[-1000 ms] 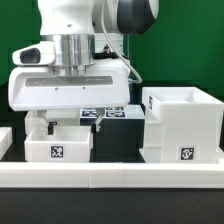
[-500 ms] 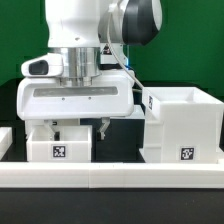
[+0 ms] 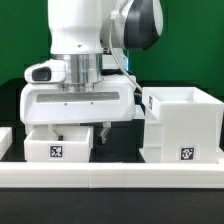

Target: Assemble drawer

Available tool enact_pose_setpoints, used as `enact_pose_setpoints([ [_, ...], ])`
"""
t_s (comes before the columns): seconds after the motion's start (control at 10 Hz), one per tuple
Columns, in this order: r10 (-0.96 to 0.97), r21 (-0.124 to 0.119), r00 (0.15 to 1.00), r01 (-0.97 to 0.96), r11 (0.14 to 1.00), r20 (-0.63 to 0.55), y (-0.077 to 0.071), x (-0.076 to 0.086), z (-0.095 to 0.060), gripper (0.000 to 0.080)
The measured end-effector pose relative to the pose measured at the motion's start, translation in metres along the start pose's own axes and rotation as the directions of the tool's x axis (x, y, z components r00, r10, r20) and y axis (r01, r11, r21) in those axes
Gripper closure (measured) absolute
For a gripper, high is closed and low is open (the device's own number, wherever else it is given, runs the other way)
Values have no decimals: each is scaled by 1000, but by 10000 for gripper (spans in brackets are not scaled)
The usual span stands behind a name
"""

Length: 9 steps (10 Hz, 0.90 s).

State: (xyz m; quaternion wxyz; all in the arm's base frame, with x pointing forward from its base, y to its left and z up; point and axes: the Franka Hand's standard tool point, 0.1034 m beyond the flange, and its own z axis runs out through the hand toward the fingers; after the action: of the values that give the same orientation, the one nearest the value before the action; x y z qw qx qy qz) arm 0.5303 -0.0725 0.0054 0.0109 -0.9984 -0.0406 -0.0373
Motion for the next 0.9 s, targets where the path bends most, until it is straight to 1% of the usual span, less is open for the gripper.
enact_pose_setpoints([
  [0.1, 0, 0, 1000, 0, 1000, 0, 0, 0, 0, 267],
  [0.2, 0, 0, 1000, 0, 1000, 0, 1, 0, 0, 448],
  [0.3, 2, -1, 1000, -2, 1000, -1, 2, 1, -1, 596],
  [0.4, 3, -2, 1000, -3, 1000, -1, 4, 0, -1, 596],
  [0.5, 3, -2, 1000, -3, 1000, -1, 6, 0, -1, 745],
  [0.6, 5, -3, 1000, -5, 1000, -1, 8, -1, -1, 759],
  [0.9, 9, -4, 1000, -9, 1000, -2, 11, -1, -2, 759],
])
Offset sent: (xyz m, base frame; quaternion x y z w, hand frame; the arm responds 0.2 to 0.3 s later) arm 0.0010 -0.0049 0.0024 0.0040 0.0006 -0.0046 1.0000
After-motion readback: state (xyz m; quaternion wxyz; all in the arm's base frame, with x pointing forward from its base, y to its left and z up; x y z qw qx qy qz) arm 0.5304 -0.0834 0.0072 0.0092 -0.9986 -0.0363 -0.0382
